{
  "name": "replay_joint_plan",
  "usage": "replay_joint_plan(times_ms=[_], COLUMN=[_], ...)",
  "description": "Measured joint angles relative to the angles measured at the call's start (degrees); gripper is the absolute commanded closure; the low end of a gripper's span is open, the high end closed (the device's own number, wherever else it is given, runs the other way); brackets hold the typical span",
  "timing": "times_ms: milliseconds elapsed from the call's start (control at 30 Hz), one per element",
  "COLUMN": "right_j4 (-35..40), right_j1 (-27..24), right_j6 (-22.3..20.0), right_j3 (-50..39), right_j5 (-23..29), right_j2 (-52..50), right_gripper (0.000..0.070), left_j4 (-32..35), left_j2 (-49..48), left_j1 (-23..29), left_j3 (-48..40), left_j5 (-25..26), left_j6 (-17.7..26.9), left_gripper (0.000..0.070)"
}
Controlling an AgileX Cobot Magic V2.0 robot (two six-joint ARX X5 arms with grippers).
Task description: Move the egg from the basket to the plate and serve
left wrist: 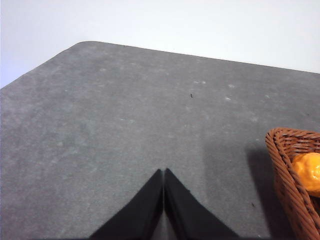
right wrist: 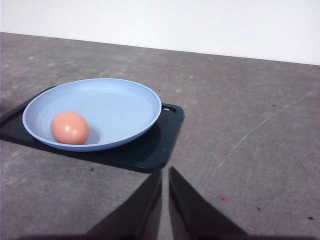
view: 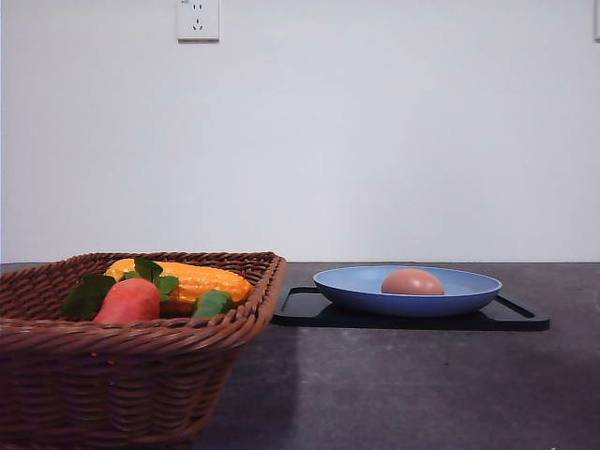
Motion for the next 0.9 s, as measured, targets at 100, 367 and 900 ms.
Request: replay_joint_plan(times_ms=[100,367,900], right_j4=[0.0,0.0,0.0], right_j1=[0.0,0.0,0.0], right_j6=[0.0,0.0,0.1], right_j3=[0.0,0.0,0.0], right_j5=[0.0,0.0,0.0], right_j2=[0.0,0.0,0.0], right_gripper=[0.0700,0.0700,0.0700], left_j4=[0.0,0.0,0.0], left_j2=[0.0,0.0,0.0], left_j1=[0.0,0.0,0.0], left_j3=[0.0,0.0,0.0], left_j5=[0.0,0.0,0.0], left_j6=[0.0,0.0,0.0], left_gripper=[0.0700,0.0700,0.0700])
